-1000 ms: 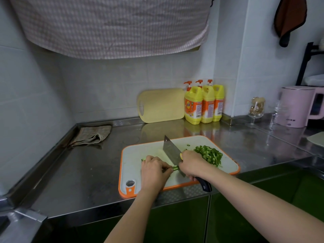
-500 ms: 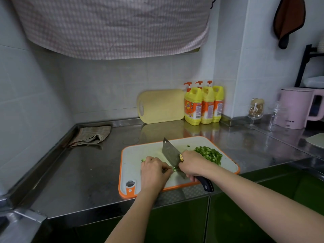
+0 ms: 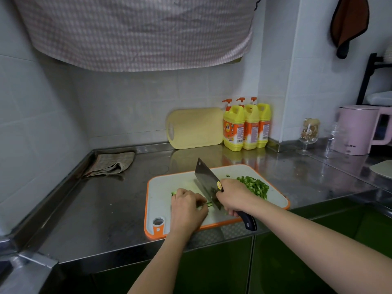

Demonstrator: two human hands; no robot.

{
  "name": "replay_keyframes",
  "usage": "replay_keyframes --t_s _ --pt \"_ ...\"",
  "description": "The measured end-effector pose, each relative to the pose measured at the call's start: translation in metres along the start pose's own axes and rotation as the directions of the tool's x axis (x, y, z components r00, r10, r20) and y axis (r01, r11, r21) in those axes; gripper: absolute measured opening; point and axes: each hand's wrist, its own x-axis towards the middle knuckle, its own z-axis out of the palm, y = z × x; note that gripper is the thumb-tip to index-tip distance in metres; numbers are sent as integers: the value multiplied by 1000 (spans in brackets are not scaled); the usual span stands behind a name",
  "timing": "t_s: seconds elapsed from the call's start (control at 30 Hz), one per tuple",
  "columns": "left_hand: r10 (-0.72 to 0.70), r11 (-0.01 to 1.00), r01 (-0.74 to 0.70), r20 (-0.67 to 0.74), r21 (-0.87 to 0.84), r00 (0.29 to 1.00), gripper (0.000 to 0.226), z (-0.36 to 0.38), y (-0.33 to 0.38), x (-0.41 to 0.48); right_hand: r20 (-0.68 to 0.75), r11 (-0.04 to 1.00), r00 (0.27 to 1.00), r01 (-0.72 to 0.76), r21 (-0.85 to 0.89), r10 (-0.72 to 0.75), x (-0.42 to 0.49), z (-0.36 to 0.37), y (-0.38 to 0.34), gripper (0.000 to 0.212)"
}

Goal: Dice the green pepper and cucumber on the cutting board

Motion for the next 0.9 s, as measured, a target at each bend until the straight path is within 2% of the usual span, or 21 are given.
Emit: replay_keyframes --t_s 0.13,0.27,0.47,0.57,0.73,0.9 --pt "1 1000 -1 16 21 1000 20 0 0 1 94 994 994 -38 -104 47 -4 2 -6 22" --pt "-3 1000 2 18 17 1000 19 0 0 1 84 989 995 -49 -142 61 0 8 -9 19" --pt "-6 1000 6 6 -6 1000 16 0 0 1 -19 999 1000 -15 -28 15 7 13 -3 12" --pt "-30 999 30 -4 -31 1000 13 1 -1 2 -23 999 1000 -1 33 2 4 8 -1 12" --pt "-40 999 39 -6 -29 999 11 2 -1 2 75 999 997 -11 -50 15 -3 4 -8 20" --pt "-35 999 35 -5 -31 999 11 3 -2 2 93 995 994 -47 -82 55 0 9 -10 24"
